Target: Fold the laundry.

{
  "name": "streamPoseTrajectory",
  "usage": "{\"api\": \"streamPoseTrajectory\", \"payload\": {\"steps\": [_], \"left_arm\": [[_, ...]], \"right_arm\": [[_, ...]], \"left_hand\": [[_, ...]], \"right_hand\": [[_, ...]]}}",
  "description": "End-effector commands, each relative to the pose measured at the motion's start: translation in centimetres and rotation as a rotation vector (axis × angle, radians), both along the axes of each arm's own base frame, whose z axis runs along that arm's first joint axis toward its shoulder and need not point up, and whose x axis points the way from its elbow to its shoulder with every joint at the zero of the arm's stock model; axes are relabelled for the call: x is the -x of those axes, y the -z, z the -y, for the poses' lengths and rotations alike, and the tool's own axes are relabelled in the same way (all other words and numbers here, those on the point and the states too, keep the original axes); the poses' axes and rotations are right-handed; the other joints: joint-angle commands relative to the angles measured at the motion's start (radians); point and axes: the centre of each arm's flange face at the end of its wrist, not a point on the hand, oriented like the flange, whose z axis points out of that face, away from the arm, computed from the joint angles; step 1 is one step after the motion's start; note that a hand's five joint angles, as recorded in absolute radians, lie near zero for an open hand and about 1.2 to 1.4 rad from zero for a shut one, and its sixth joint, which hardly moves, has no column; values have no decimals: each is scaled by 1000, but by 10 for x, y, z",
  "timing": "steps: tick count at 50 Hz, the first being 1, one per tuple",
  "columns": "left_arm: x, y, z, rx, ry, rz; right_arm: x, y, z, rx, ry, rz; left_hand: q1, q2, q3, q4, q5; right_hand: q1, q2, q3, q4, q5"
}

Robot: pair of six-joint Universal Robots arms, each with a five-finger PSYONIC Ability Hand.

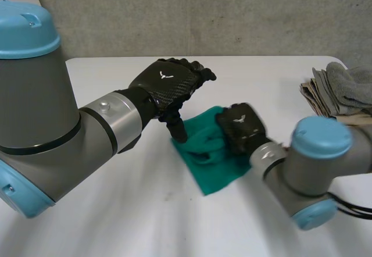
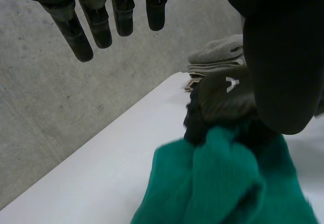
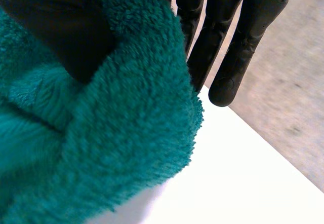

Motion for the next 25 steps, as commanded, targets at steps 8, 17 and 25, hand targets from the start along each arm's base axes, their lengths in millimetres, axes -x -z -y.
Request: {"api": "streamPoseTrajectory", "payload": {"steps": [8, 17, 25], "left_arm": [[0, 1, 3, -5, -8, -19], [0, 2, 3, -6, -8, -18], [0, 3, 3, -9, -8, -17]], "right_arm": [[53, 20, 14, -119, 6, -150], [65, 14, 5, -136, -69, -121], [63, 15, 3, -120, -89, -111]], "left_hand": [[14, -2, -10, -3, -21], [14, -2, -10, -3, -21], [14, -2, -10, -3, -21]], "right_hand": [[-665, -921, -904, -935, -866], [-741, -996, -979, -1010, -942], [-741, -996, -979, -1010, -942]]}}
